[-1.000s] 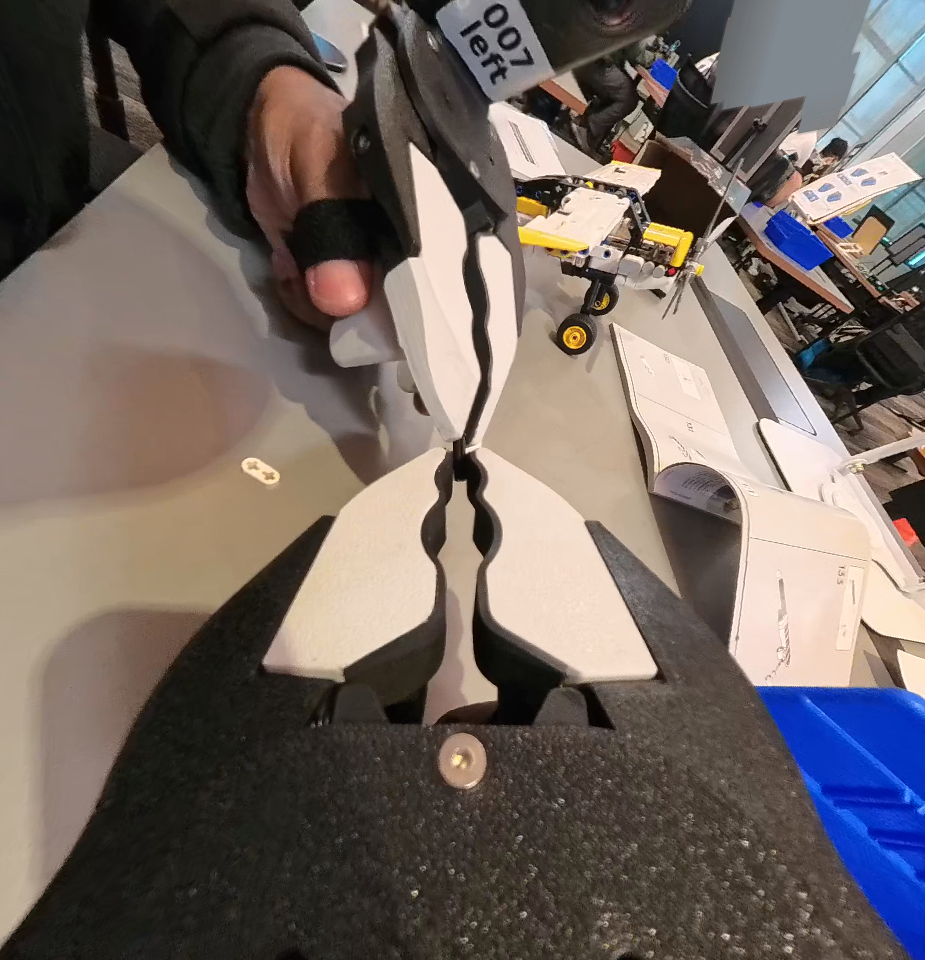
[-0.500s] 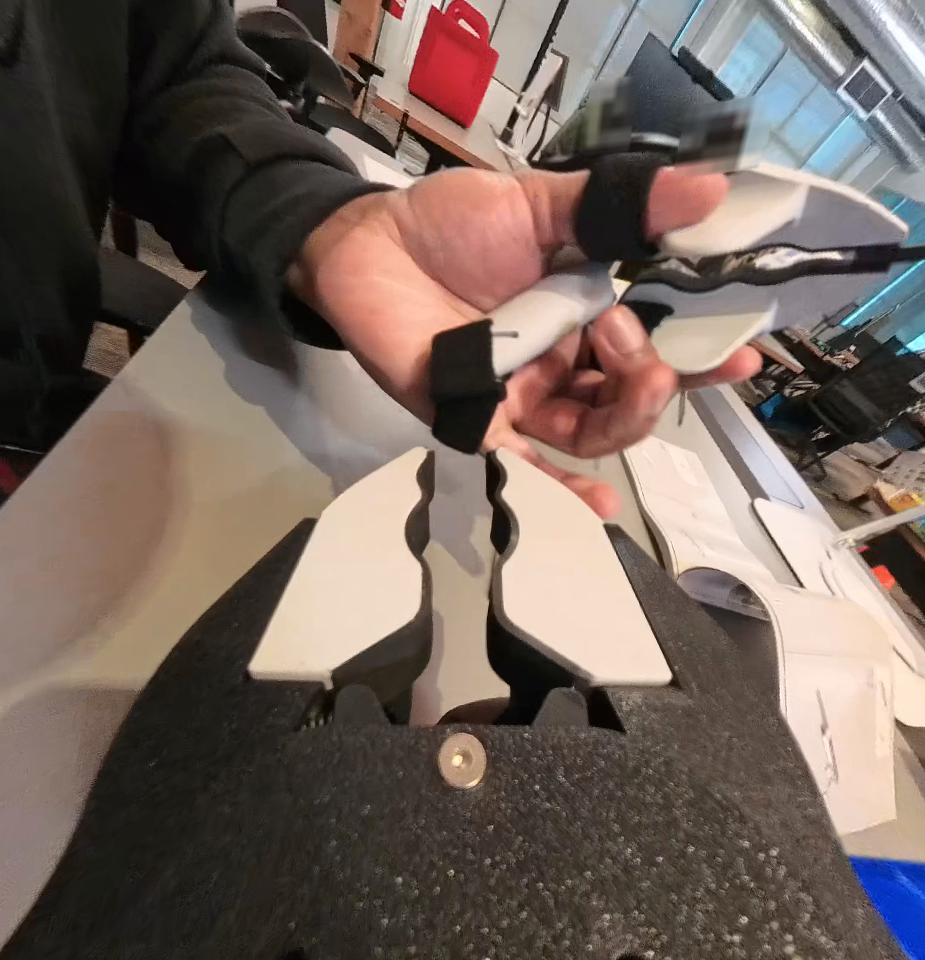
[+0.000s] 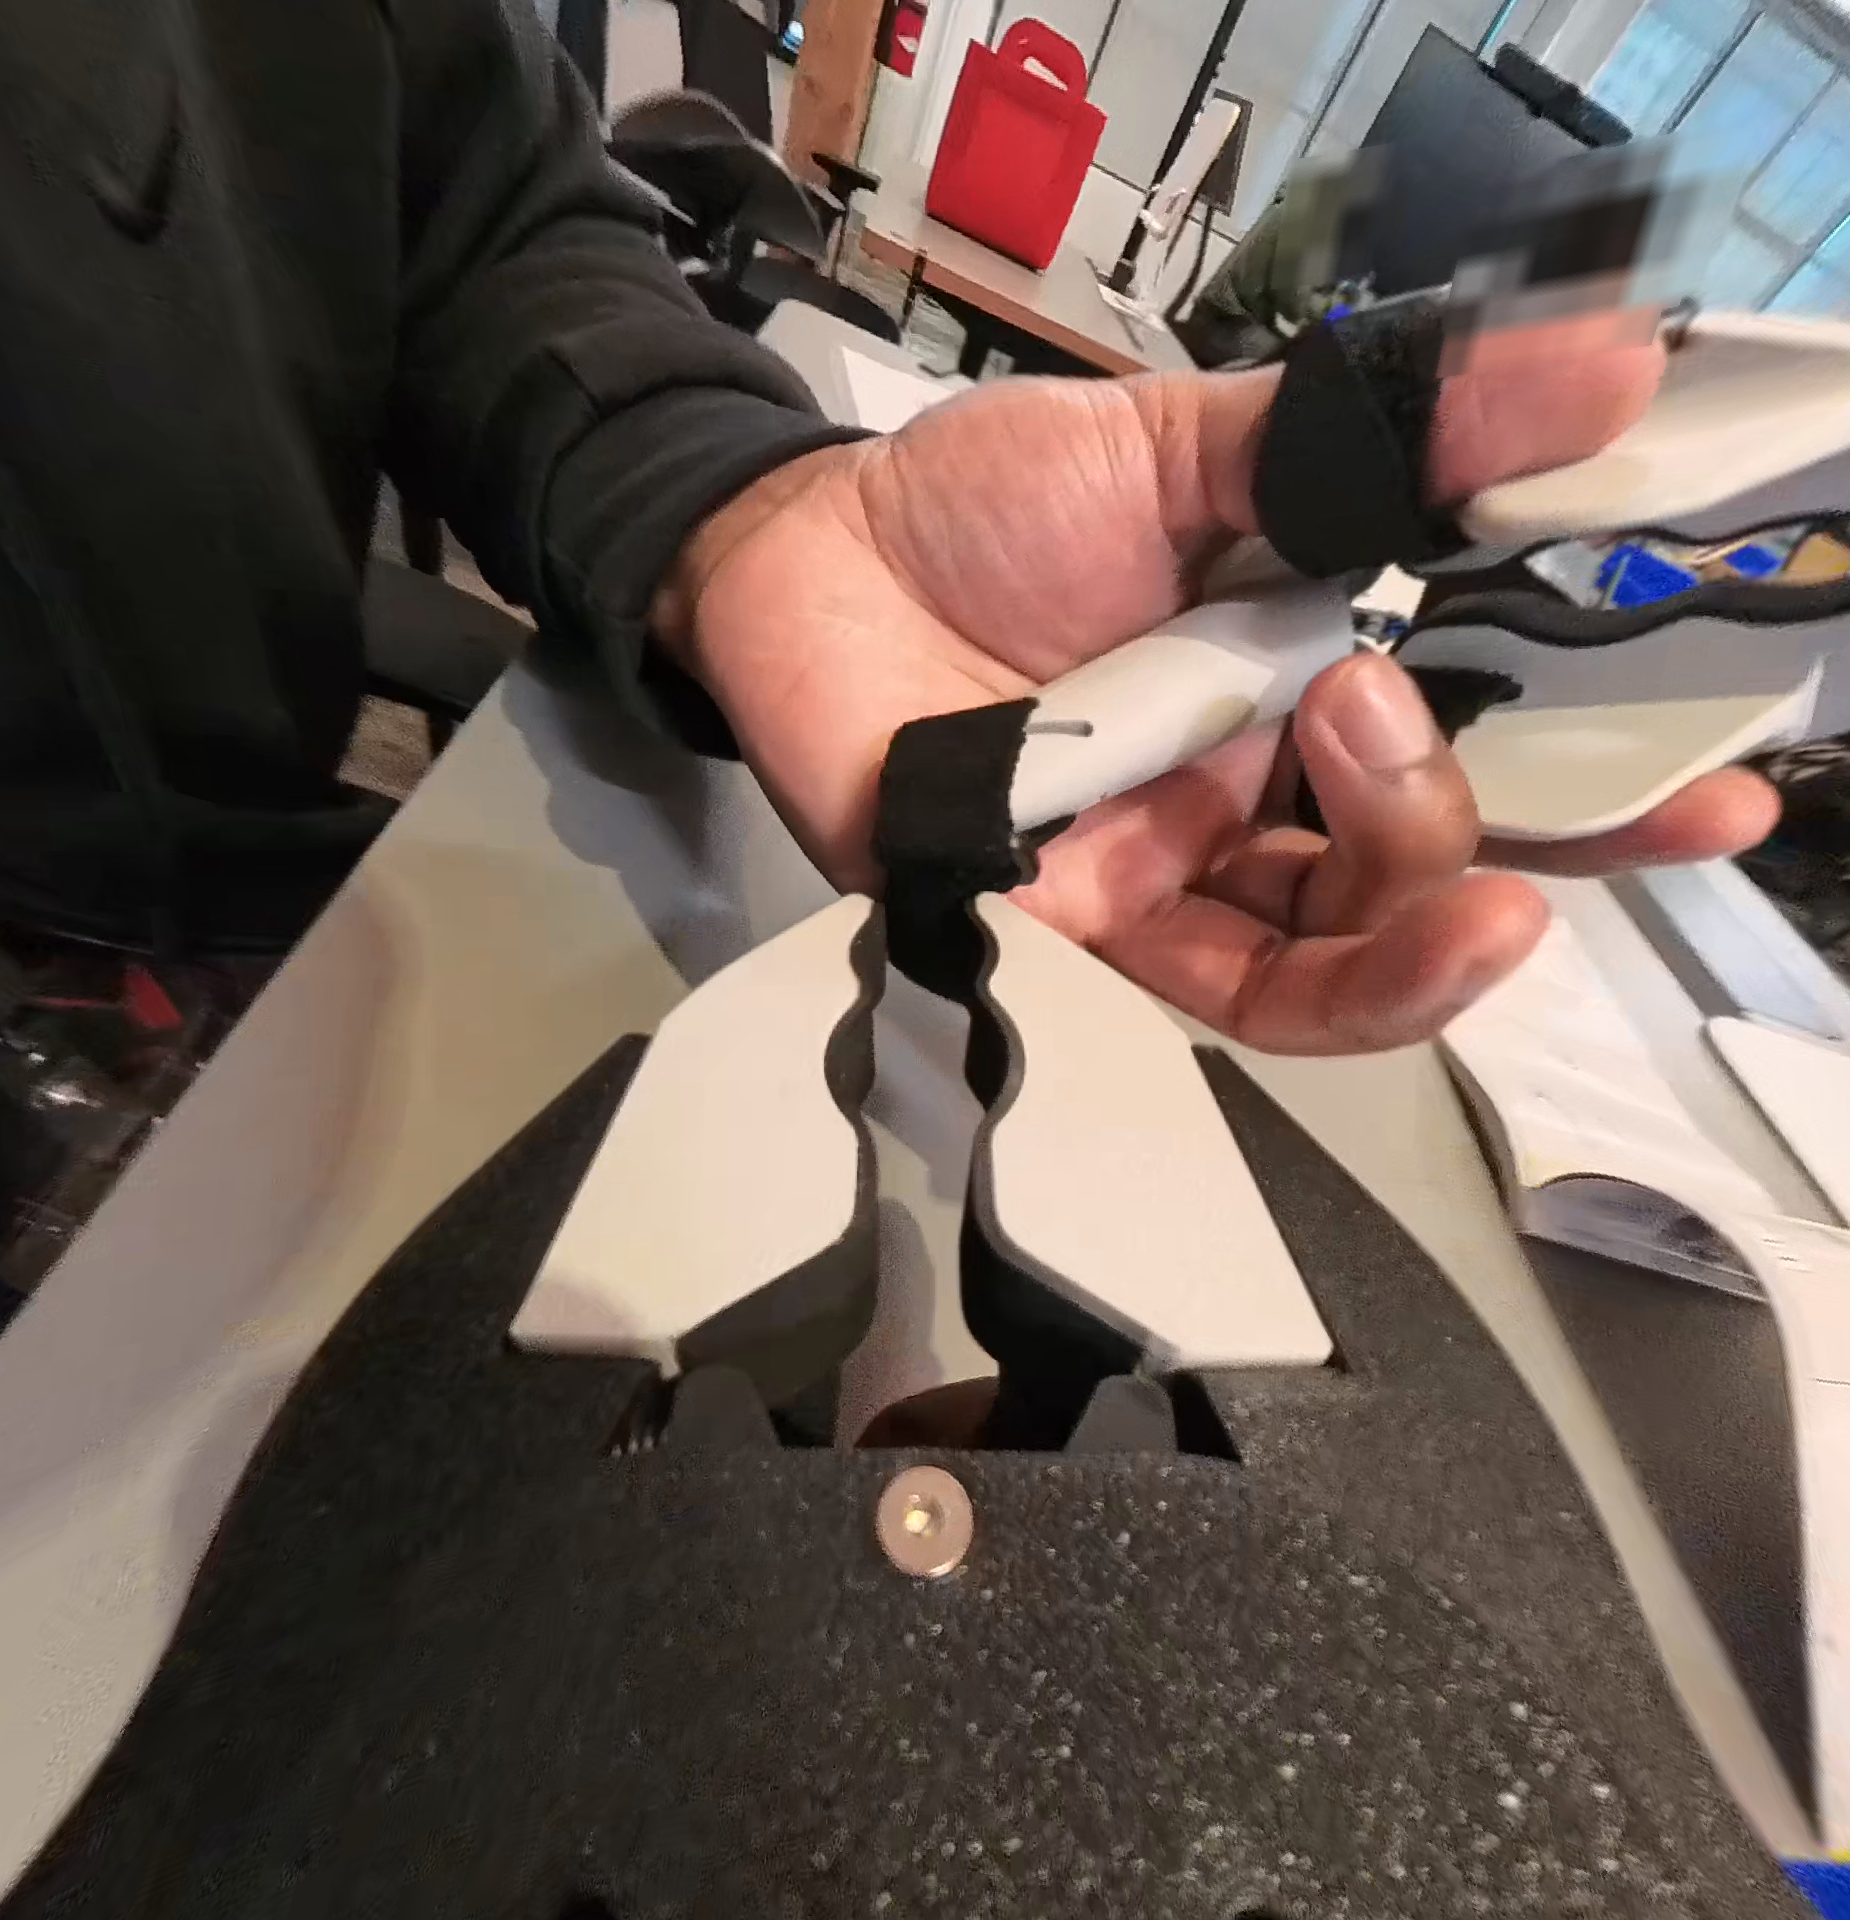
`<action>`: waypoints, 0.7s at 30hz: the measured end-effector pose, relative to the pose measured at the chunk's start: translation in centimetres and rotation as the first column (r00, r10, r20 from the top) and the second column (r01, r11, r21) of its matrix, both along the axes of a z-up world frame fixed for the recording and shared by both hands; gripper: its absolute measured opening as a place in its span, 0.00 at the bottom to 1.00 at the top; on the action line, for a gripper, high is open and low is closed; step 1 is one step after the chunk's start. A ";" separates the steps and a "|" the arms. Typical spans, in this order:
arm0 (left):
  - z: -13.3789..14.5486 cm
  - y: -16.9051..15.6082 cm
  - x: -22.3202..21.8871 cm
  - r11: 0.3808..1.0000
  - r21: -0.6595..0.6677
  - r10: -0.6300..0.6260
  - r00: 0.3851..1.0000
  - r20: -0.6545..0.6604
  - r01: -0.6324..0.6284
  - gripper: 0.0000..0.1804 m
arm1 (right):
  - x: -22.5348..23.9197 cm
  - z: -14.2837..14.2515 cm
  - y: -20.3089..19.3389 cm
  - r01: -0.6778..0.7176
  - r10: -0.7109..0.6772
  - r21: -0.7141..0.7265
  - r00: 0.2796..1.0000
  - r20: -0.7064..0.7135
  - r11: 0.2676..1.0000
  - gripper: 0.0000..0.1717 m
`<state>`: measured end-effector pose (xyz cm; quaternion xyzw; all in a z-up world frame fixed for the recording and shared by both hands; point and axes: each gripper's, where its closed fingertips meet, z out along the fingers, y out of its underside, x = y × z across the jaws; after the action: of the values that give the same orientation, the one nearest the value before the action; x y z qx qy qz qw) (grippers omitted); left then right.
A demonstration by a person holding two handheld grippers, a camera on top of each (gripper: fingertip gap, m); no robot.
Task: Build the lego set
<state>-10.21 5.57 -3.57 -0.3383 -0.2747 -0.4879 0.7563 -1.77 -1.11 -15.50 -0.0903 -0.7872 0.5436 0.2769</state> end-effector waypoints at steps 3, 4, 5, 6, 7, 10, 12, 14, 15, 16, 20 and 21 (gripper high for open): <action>0.6 -0.1 0.7 0.999 0.024 -0.039 0.999 -0.023 0.040 0.03 | 0.5 0.2 -0.4 -0.018 0.018 -0.024 1.000 0.011 1.000 0.05; 0.8 -0.1 0.9 0.998 0.035 -0.059 0.998 -0.025 0.060 0.03 | 0.7 0.3 -0.5 -0.024 0.024 -0.021 1.000 0.002 0.999 0.04; 0.9 -0.1 1.2 0.995 0.039 -0.086 0.996 -0.024 0.087 0.03 | 0.9 0.4 -0.8 -0.029 0.029 -0.015 1.000 -0.011 0.999 0.04; 0.9 -0.1 1.5 0.992 0.041 -0.119 0.993 -0.022 0.120 0.03 | 1.1 0.4 -1.0 -0.033 0.032 -0.009 0.999 -0.026 0.999 0.04; 1.1 -0.1 1.8 0.987 0.057 -0.149 0.989 -0.012 0.149 0.03 | 1.3 0.6 -1.3 -0.035 0.035 -0.005 0.998 -0.043 0.999 0.04; 1.9 -0.8 2.6 0.966 0.137 -0.219 0.976 -0.010 0.219 0.03 | 1.9 1.1 -1.7 -0.050 0.050 -0.010 0.996 -0.079 0.999 0.04; 2.5 -1.3 3.2 0.949 0.185 -0.254 0.967 -0.030 0.256 0.03 | 2.3 1.3 -2.0 -0.072 0.070 -0.031 0.995 -0.076 0.997 0.04; 2.9 -1.6 4.1 0.942 0.187 -0.268 0.960 -0.082 0.279 0.03 | 2.7 1.3 -2.2 -0.092 0.089 -0.051 0.994 -0.063 0.994 0.03; 2.8 -1.5 4.5 0.950 0.160 -0.254 0.960 -0.114 0.270 0.03 | 2.7 1.1 -2.2 -0.093 0.090 -0.050 0.994 -0.058 0.994 0.03; 2.8 -1.4 4.6 0.958 0.139 -0.231 0.962 -0.145 0.251 0.03 | 2.6 0.9 -2.2 -0.090 0.088 -0.045 0.995 -0.054 0.995 0.03; 3.3 -1.9 5.2 0.981 0.108 -0.127 0.955 -0.269 0.160 0.03 | 2.4 0.5 -2.1 -0.081 0.083 -0.069 0.996 0.024 0.994 0.06; 3.8 -2.7 5.1 0.985 0.145 -0.048 0.950 -0.309 0.096 0.03 | 2.2 0.5 -2.1 -0.071 0.076 -0.081 0.995 0.059 0.994 0.07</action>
<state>-5.12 2.89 0.22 -0.3582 -0.1030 -0.4776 0.7956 0.48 -3.20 -14.99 -0.0888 -0.7760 0.5812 0.2283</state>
